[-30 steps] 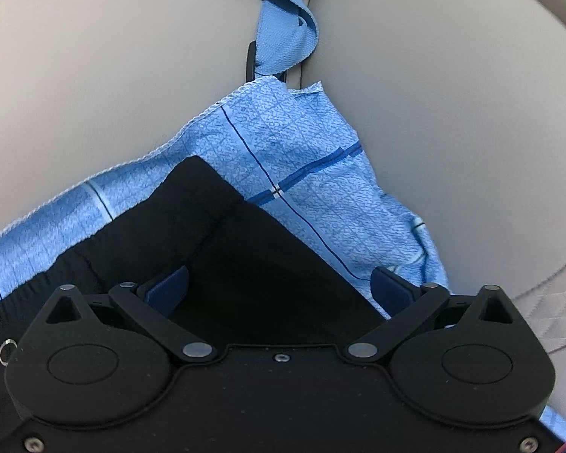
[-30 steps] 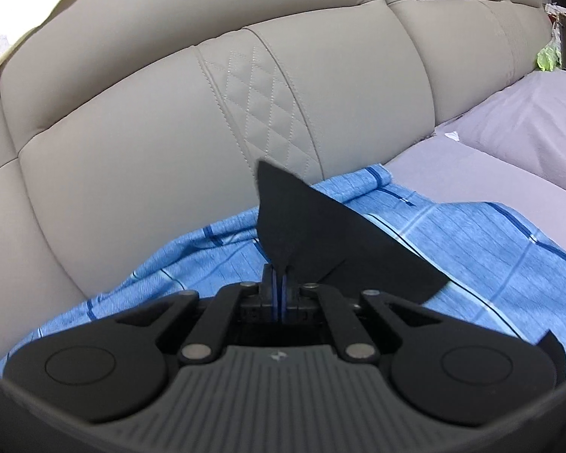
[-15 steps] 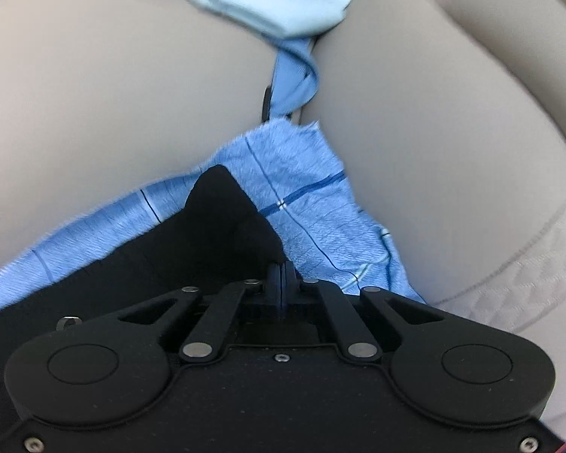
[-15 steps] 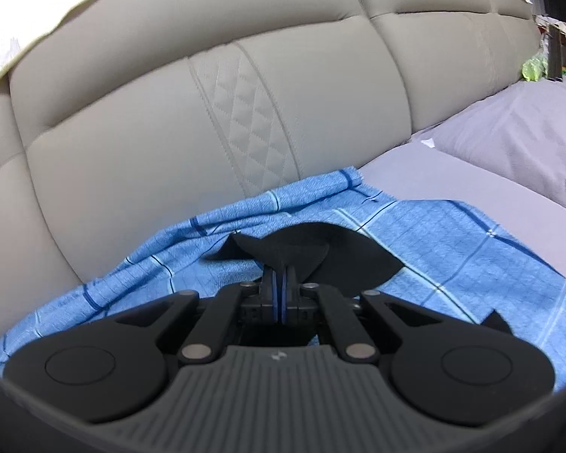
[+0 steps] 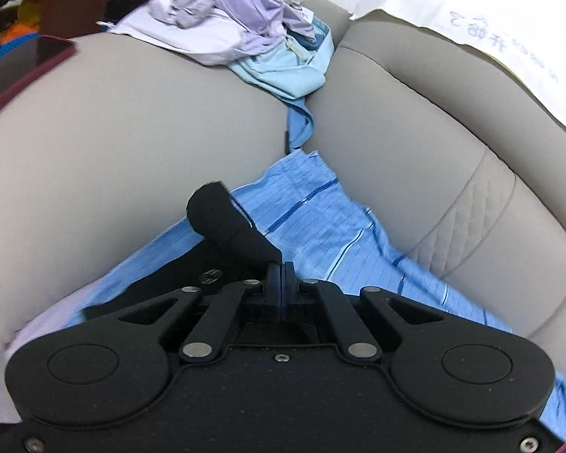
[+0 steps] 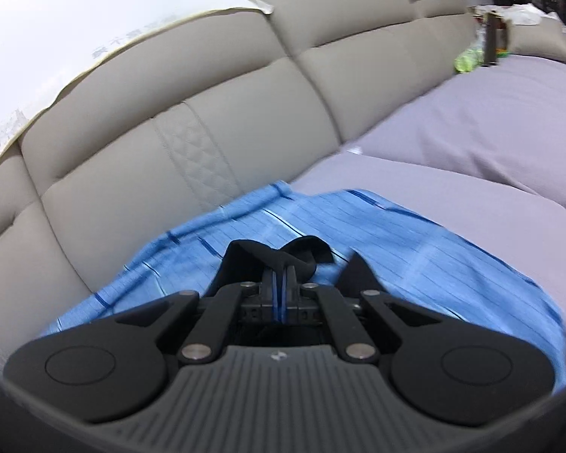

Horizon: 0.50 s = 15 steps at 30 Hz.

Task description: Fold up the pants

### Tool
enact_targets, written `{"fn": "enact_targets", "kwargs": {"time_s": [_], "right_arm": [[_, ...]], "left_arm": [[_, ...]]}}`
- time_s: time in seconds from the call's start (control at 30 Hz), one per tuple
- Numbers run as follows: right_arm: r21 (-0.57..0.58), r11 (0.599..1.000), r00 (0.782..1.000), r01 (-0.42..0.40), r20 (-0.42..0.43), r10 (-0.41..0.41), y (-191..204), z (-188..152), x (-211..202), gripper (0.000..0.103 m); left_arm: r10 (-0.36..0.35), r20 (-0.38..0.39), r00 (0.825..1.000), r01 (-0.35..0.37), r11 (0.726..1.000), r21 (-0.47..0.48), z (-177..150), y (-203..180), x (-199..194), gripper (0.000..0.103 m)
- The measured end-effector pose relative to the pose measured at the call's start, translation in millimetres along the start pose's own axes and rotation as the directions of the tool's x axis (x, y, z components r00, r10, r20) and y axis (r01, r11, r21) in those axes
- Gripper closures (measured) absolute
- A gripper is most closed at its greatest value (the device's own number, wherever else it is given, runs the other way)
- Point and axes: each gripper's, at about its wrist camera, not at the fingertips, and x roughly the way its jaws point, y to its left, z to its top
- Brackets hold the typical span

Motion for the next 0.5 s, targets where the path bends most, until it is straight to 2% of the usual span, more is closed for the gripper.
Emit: {"fn": "enact_targets", "kwargs": {"time_s": [0.1,0.17,0.33,0.5], "right_arm": [[0.066,0.997,0.999,0.036,-0.008,-0.036,-26,-18,-17,0.099],[0.137,0.989,0.998,0.062,-0.024,-0.059,-43,-34,-25,0.099],[0.107,0.981,0.984,0.162,-0.095,-0.152,-58,-71,-24,0.099],[0.086,0.976,0.977,0.2,-0.091,-0.192,-67,-76,-32,0.095]], "left_arm": [[-0.003,0.007,1.0,0.003,1.0,0.0,-20,25,-23,0.102],[0.029,-0.011,1.0,-0.029,0.999,0.019,-35,39,-28,0.102],[0.128,-0.132,0.983,-0.128,0.992,0.01,-65,68,-14,0.102],[0.178,-0.176,0.968,-0.169,0.983,0.064,-81,75,-5,0.102]]}}
